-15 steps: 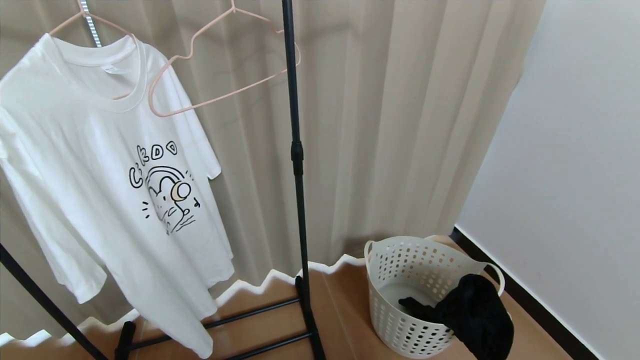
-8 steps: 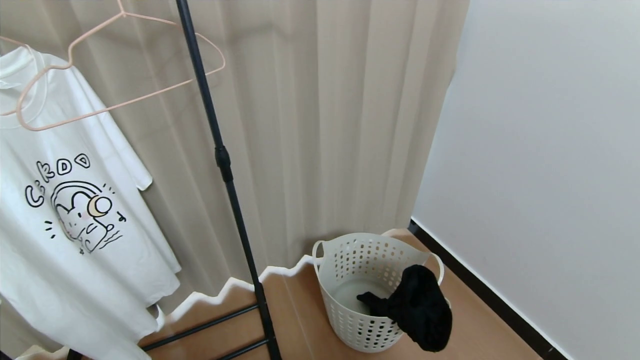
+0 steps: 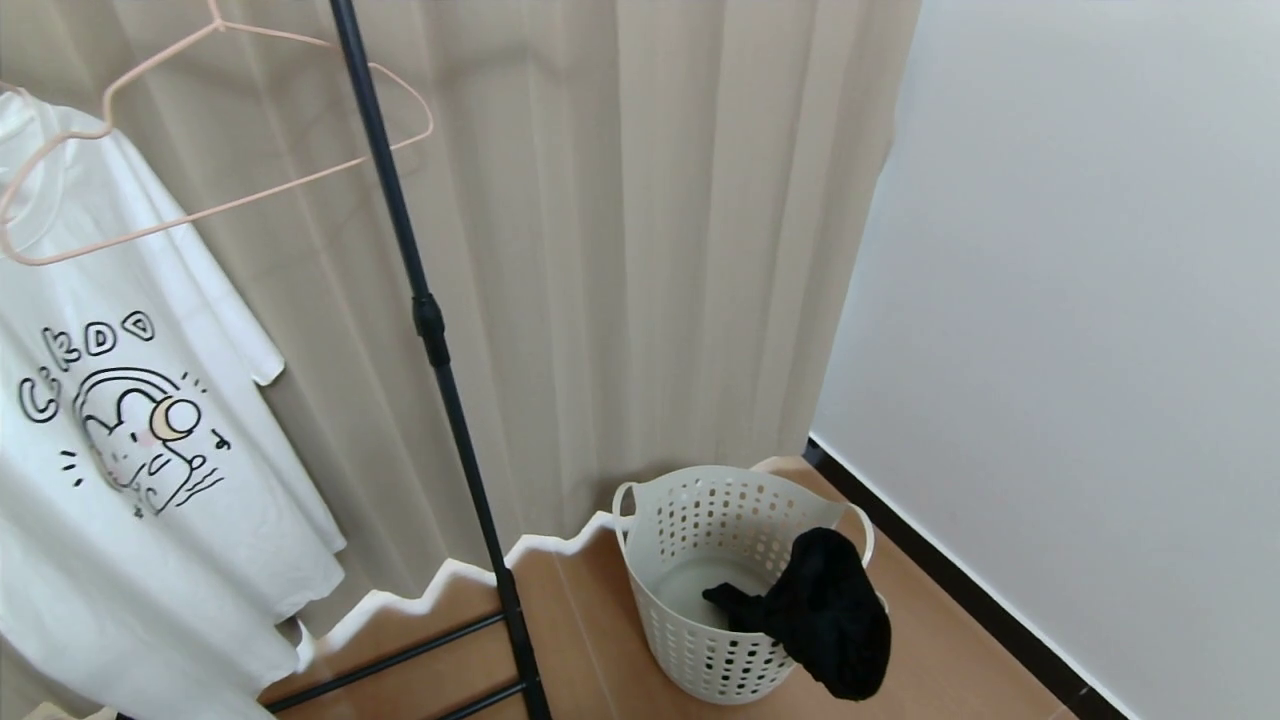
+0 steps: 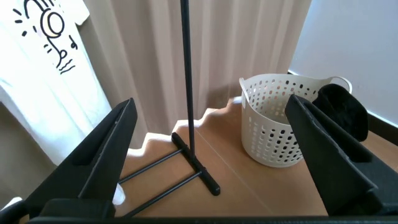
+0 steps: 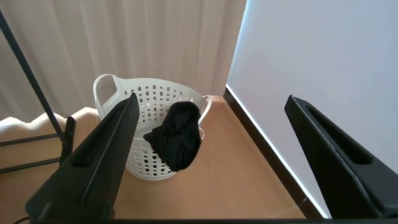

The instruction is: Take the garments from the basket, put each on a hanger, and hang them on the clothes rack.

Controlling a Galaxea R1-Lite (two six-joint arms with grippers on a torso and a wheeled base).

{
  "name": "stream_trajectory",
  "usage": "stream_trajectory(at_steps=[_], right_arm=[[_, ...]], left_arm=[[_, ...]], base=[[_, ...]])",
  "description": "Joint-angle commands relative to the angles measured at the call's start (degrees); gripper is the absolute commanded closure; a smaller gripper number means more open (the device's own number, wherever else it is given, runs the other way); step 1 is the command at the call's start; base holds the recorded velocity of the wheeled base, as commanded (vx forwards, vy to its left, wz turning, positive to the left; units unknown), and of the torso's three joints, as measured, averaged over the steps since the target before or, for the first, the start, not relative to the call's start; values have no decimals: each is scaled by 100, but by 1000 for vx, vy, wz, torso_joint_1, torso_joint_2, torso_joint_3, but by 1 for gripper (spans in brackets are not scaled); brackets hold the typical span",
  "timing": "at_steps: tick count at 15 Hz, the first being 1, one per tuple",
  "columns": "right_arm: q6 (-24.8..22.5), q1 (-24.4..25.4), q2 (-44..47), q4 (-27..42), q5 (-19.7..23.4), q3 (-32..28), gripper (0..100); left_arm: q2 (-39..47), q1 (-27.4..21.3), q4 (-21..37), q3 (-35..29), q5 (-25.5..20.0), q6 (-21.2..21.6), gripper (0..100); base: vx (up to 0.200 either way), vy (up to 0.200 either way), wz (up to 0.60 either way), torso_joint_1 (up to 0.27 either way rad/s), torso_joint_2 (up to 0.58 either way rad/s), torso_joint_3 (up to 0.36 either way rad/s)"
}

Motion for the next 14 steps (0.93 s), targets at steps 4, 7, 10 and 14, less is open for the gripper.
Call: stream_trajectory(at_steps=[4,7,10,14], right_arm=[[-8,7,7,2,2,-2,0],[-8,-1,7,2,2,-2,0],[-8,7,7,2,2,-2,0],[-8,7,7,2,2,-2,0]], left_arm=[[7,0,-4,2,1,3,0],[7,0,-4,2,1,3,0],[7,0,-4,2,1,3,0],[7,0,-4,2,1,3,0]], base=[[0,0,0,0,0,0],[0,0,0,3,5,-70],[0,0,0,4,2,-177],[0,0,0,2,4,-197]])
